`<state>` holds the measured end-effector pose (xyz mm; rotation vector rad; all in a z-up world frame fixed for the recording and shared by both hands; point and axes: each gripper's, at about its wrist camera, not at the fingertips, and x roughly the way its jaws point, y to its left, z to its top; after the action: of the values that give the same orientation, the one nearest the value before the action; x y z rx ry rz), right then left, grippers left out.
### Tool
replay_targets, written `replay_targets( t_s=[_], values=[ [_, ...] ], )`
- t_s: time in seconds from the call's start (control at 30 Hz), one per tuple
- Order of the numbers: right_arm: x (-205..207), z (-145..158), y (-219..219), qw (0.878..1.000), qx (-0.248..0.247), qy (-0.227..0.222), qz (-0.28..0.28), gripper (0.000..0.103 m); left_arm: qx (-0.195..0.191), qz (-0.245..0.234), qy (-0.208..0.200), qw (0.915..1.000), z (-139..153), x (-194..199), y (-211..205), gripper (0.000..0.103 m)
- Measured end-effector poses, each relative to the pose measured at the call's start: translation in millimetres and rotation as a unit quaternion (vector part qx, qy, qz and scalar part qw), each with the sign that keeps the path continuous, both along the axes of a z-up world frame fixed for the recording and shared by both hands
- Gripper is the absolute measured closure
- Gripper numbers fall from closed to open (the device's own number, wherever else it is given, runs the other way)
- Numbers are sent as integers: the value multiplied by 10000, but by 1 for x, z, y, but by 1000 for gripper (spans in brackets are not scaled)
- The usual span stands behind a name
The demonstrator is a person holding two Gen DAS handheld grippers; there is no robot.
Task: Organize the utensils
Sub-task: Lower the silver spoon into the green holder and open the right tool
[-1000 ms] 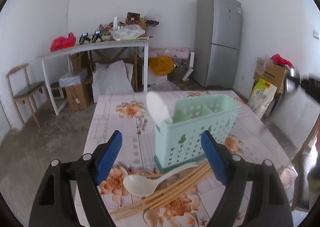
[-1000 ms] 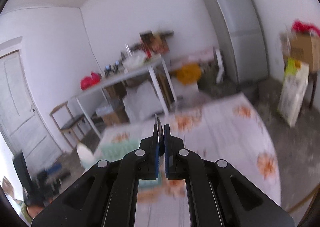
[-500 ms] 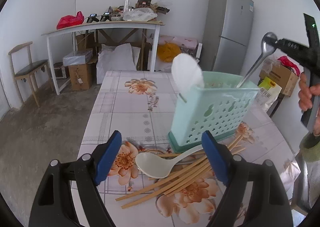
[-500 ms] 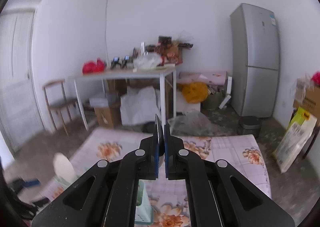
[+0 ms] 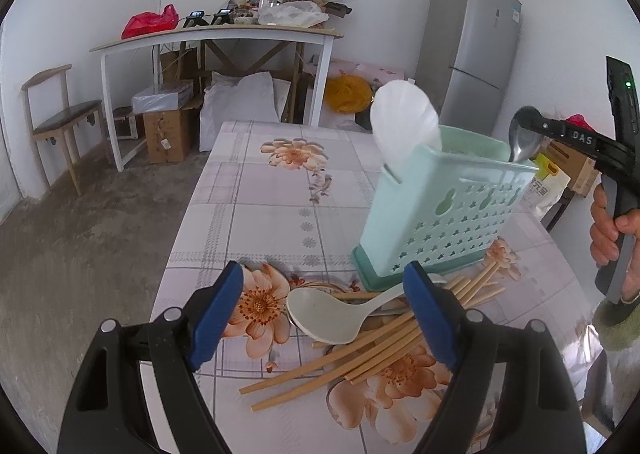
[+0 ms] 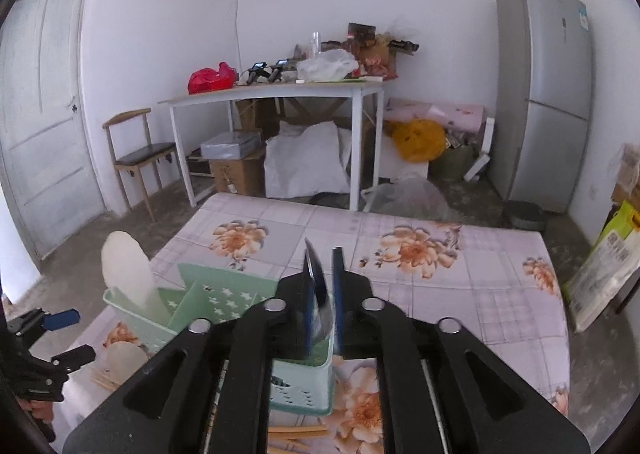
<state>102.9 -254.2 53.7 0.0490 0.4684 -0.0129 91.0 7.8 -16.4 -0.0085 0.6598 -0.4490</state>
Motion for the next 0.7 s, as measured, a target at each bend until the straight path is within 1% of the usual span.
replay_targets(
  t_s=[0.03,0.1,0.2,0.37,0.47,0.57,0.63,0.7],
  values=[
    [-2,2,-1,10000,60,-11,17,79,-2,10,6,10000,0,-1,0,23],
    [-9,9,-4,9997,213,-137,21,58,-19,34,27,10000,1,-1,1,23],
    [-24,23,-13,9975,567,-406,106,46,-21,59,51,10000,0,-3,2,23],
    [-55,37,-32,9911,1089,-764,71,40,8,85,55,9999,2,-6,3,23],
    [-74,36,-40,9871,1361,-840,-10,39,19,121,76,9999,2,-6,3,23],
    [-90,26,-42,9855,1494,-795,-108,39,33,256,162,9995,1,-4,6,23],
    [-99,15,-37,9852,1559,-698,-118,39,43,460,269,9986,-1,-1,11,23],
    [-101,0,-26,9860,1592,-505,-25,39,35,730,348,9967,-2,2,19,23]
  ],
)
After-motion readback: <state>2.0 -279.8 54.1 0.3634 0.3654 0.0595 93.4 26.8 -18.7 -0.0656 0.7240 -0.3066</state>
